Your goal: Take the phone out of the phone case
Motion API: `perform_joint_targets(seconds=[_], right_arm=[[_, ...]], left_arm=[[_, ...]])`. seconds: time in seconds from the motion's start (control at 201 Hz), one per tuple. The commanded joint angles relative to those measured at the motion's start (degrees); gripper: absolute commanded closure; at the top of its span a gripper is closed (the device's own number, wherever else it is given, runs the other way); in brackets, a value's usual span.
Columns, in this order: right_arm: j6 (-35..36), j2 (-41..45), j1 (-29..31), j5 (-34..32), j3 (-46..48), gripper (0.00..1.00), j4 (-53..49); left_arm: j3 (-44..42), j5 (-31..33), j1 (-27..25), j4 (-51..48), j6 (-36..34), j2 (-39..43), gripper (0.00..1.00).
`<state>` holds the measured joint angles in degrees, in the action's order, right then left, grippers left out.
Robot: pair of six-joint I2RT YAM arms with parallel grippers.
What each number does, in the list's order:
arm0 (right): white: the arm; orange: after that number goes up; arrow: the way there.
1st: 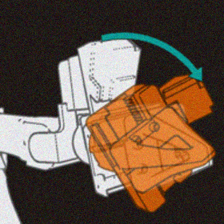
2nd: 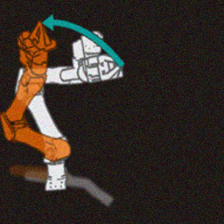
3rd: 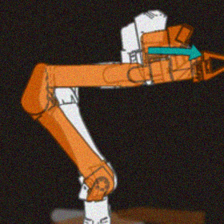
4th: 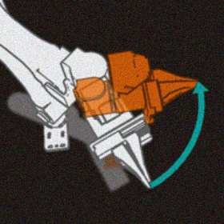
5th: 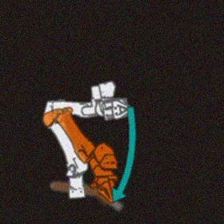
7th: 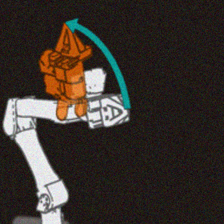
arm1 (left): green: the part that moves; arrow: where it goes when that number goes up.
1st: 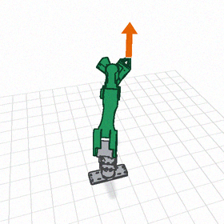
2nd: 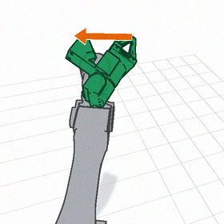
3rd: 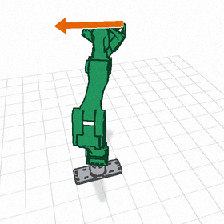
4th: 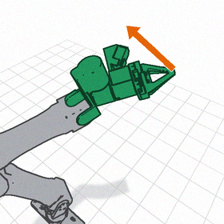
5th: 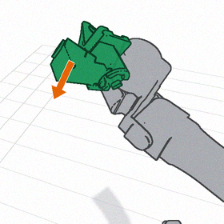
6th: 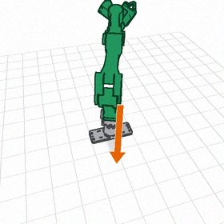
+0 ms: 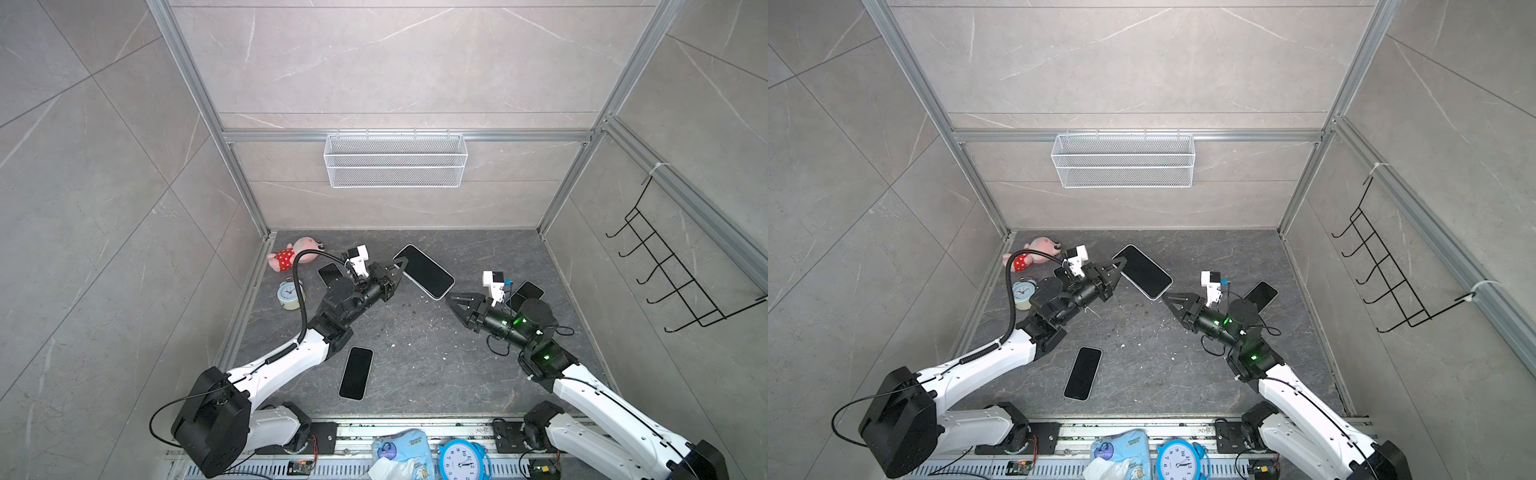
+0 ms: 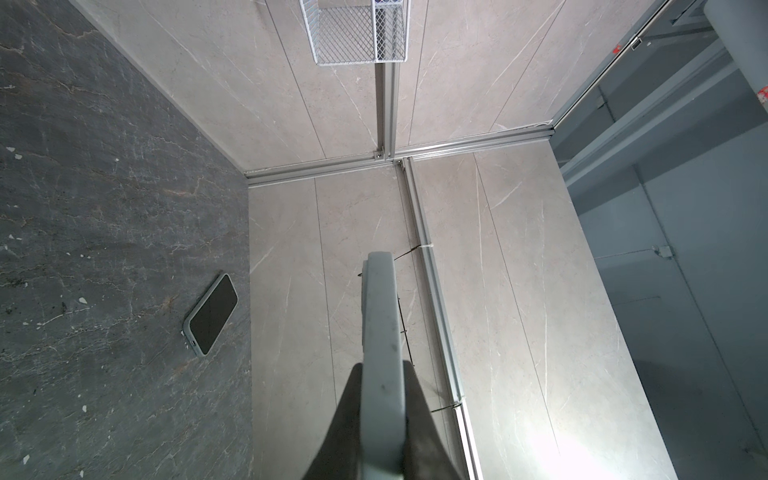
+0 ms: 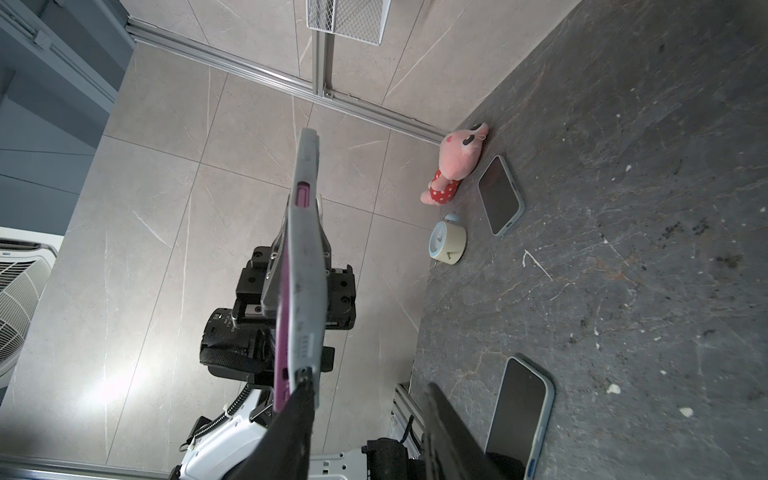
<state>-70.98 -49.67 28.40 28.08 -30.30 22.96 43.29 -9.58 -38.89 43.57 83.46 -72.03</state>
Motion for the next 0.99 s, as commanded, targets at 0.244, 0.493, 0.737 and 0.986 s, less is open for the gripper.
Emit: perform_joint_targets(seconds=[0.244,0.493,0.737,0.986], right_arm=[[-0.70,1.59,0.34,-0.12,0.84,0.55,2.09],[-1.25,0.80,0.38,0.05,1.09,0.55,3.41],[-1.35,0.88,0.34,0.18,1.09,0.55,4.02],[-1.59,1.00,0.33,0.07,1.17,0.55,3.97]], left_arm=[[0.36,0.85,-0.56,7.04,0.12,1.41,1.00],[0.58,0.88,-0.57,7.25,0.00,0.92,1.00],[0.18,1.22,-0.63,7.92,-0.18,0.66,1.00],[0.05,1.32,-0.70,9.12,-0.02,-0.36,1.00]])
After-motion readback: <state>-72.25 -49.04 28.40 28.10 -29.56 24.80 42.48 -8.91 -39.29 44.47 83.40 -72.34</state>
